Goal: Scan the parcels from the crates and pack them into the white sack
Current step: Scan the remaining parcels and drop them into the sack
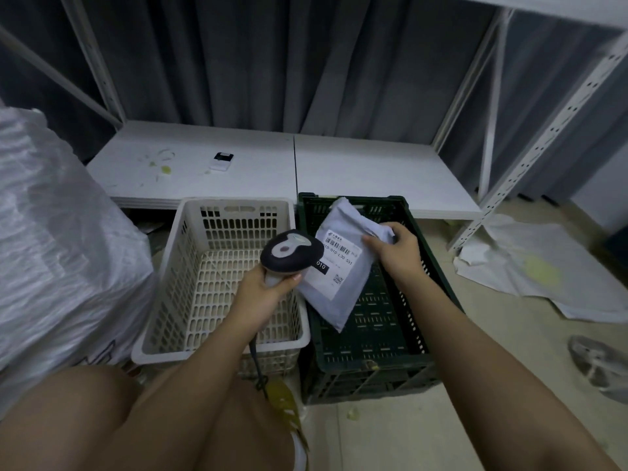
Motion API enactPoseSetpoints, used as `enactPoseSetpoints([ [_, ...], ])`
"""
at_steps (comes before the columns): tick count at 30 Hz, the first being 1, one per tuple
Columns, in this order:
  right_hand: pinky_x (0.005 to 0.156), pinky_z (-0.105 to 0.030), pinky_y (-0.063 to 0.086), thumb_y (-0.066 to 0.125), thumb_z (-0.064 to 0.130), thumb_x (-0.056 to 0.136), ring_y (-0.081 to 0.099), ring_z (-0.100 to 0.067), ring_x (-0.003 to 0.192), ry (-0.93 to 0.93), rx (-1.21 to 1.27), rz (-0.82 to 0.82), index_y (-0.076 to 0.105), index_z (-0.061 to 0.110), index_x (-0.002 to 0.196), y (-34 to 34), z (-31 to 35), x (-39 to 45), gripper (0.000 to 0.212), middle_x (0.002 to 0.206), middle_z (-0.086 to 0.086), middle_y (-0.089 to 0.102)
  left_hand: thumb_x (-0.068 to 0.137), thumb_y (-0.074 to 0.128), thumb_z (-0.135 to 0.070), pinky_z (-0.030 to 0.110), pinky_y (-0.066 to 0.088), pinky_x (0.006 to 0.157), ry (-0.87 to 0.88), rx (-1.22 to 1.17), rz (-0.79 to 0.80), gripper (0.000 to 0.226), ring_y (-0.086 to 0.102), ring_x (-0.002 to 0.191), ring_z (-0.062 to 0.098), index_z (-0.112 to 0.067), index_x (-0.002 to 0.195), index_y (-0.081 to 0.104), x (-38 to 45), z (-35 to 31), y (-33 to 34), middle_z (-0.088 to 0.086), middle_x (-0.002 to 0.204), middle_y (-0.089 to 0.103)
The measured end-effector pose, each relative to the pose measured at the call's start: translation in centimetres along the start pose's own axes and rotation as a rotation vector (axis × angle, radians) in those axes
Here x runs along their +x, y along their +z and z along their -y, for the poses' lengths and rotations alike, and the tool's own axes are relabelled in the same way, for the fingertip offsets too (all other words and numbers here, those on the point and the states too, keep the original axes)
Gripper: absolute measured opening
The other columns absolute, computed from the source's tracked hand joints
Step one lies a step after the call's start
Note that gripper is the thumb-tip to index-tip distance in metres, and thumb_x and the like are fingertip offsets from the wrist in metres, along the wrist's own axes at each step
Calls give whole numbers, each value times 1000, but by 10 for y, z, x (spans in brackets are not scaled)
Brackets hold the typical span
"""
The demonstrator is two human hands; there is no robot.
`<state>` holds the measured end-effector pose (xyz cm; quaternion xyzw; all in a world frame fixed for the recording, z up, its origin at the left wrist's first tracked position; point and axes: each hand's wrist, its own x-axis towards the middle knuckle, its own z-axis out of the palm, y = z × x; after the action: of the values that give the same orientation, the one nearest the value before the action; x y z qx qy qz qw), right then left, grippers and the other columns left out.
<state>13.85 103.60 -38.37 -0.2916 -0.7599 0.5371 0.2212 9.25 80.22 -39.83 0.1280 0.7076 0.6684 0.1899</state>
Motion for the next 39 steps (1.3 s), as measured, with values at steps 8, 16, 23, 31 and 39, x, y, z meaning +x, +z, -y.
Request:
enactPoseSetpoints([
  [8, 76, -36, 54, 59, 5, 92, 59, -18, 88, 24, -48, 105, 60, 6, 106, 10, -3, 8, 14, 94, -2, 61, 83, 71, -13, 8, 43, 72, 5, 49, 63, 34, 56, 90, -6, -24, 112, 56, 5, 4, 1, -16, 99, 62],
  [16, 76, -32, 53, 61, 6, 92, 59, -14, 86, 15, -13, 85, 60, 12, 102, 13, -10, 13, 12, 91, 3, 61, 86, 65, -4, 2, 45, 65, -3, 58, 138, 30, 60, 75, -17, -19, 111, 57, 3, 7, -1, -16, 94, 63],
  [23, 83, -38, 56, 60, 5, 92, 61, -18, 92, 26, 4, 87, 60, 12, 101, 14, -11, 15, 12, 93, 2, 62, 86, 66, -6, 4, 46, 65, -10, 78, 109, 29, 60, 76, -13, -17, 112, 59, 7, 11, -2, -12, 93, 64],
  [31, 82, -37, 55, 60, 6, 92, 60, -16, 89, 24, 12, 83, 60, 11, 102, 13, -11, 13, 10, 92, 3, 61, 86, 65, -4, 1, 44, 64, -8, 102, 115, 29, 58, 75, -15, -16, 112, 59, 7, 11, -1, -12, 93, 63],
  [39, 83, -40, 56, 61, 8, 93, 61, -18, 92, 34, 4, 84, 60, 12, 101, 14, -10, 12, 10, 93, 2, 61, 86, 65, -5, 0, 42, 62, -26, 97, 98, 29, 56, 74, -15, -15, 112, 58, 8, 13, 0, -15, 91, 62],
])
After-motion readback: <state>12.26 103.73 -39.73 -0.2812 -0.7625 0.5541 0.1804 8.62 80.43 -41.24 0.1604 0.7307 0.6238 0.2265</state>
